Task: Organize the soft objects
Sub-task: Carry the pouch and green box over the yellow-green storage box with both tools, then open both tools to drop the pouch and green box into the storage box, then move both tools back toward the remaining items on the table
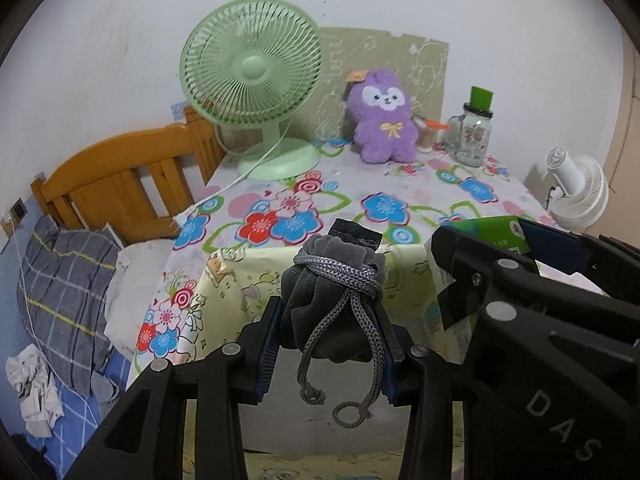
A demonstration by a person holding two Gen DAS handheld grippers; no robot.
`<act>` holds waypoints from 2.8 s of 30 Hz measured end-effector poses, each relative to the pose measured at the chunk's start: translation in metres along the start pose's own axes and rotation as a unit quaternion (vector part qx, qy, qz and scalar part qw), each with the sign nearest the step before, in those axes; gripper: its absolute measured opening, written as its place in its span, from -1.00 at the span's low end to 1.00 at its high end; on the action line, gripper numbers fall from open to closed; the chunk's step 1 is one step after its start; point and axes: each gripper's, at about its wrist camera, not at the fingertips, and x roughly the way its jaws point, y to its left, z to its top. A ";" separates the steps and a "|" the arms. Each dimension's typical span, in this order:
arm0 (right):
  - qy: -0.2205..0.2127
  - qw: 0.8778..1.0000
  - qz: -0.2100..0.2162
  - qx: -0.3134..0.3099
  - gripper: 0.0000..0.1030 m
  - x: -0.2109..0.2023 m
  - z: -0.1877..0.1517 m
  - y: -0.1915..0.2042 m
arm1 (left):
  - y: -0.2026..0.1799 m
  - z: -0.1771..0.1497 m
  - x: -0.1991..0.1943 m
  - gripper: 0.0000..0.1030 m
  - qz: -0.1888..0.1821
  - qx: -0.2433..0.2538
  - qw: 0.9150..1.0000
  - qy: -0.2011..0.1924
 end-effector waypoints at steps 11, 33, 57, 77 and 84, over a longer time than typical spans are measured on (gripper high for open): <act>0.038 0.999 0.026 0.002 0.17 0.036 -0.003 0.006 | 0.012 -0.005 0.019 0.59 0.019 -0.008 0.999 0.028; 0.004 1.000 -0.018 -0.016 0.61 -0.008 -0.015 -0.014 | -0.020 -0.007 -0.017 0.85 0.014 0.005 1.000 -0.003; -0.042 0.999 -0.032 -0.011 0.68 -0.079 -0.036 -0.050 | -0.071 -0.019 -0.071 0.85 0.007 0.024 0.999 -0.047; -0.070 0.996 -0.062 -0.001 0.71 -0.126 -0.062 -0.085 | -0.117 -0.034 -0.099 0.85 -0.029 0.045 0.996 -0.066; -0.074 0.995 -0.065 0.005 0.72 -0.134 -0.077 -0.103 | -0.139 -0.044 -0.100 0.85 -0.049 0.047 0.995 -0.067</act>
